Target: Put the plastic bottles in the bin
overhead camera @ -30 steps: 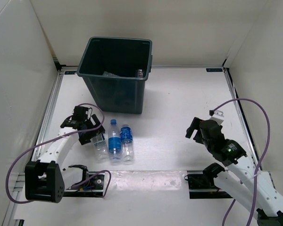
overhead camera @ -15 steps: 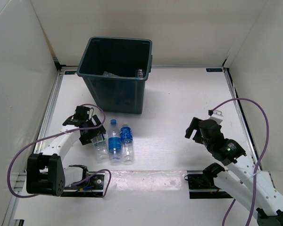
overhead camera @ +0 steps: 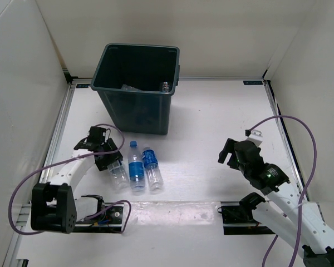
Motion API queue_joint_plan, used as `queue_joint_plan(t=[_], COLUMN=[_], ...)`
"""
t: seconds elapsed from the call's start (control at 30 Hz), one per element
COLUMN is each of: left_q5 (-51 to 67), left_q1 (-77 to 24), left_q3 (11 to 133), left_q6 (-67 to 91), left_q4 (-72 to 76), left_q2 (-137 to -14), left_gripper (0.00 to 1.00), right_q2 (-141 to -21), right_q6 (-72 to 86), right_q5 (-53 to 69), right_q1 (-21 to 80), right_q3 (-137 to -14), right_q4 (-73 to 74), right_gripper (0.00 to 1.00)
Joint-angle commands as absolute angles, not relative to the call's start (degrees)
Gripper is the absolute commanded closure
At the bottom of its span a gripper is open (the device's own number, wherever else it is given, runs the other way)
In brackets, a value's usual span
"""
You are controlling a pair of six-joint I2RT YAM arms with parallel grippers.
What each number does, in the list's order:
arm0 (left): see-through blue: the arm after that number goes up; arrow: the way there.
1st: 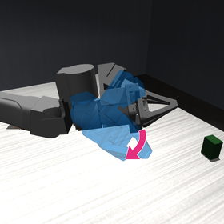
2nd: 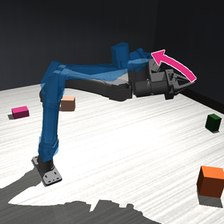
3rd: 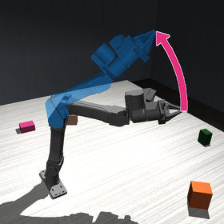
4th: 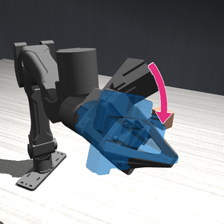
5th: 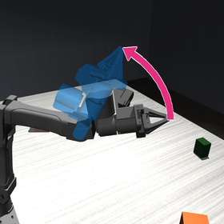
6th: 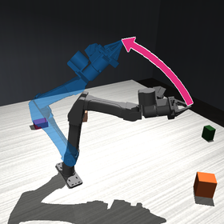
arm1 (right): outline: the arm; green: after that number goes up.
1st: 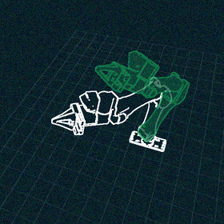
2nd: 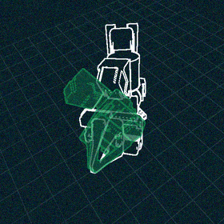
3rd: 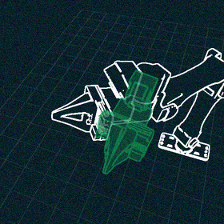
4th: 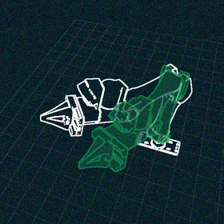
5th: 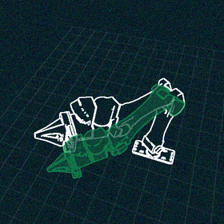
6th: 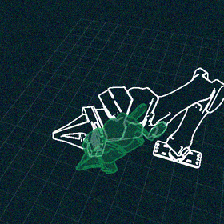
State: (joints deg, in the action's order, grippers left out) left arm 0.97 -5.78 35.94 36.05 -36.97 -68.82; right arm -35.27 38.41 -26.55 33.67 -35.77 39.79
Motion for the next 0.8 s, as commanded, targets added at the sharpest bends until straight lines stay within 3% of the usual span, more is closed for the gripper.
queue_joint_plan(t=[0.0,0.3,0.5,0.77], left_q5=[0.6,-9.9,-14.2,-10.7], left_q1=[-6.1,-6.2,-6.4,-6.4], left_q3=[38.6,60.8,79.4,97.0], left_q6=[36.8,36.2,30.2,28.0], left_q4=[-37.7,-49.5,-50.2,-38.4], left_q2=[-63.2,-50.4,-54.8,-61.4], left_gripper=[0.39,0.42,0.49,0.46], right_q2=[-35.5,-35.9,-36.3,-36.7], right_q6=[37.4,37.4,37.3,37.0], right_q5=[-26.3,-25.9,-25.8,-25.0], right_q1=[33.3,33.0,32.8,32.8], right_q3=[-35.6,-35.9,-35.9,-35.9], right_q4=[37.8,37.8,37.7,37.4], right_gripper=[0.1,0.1,0.1,0.1])
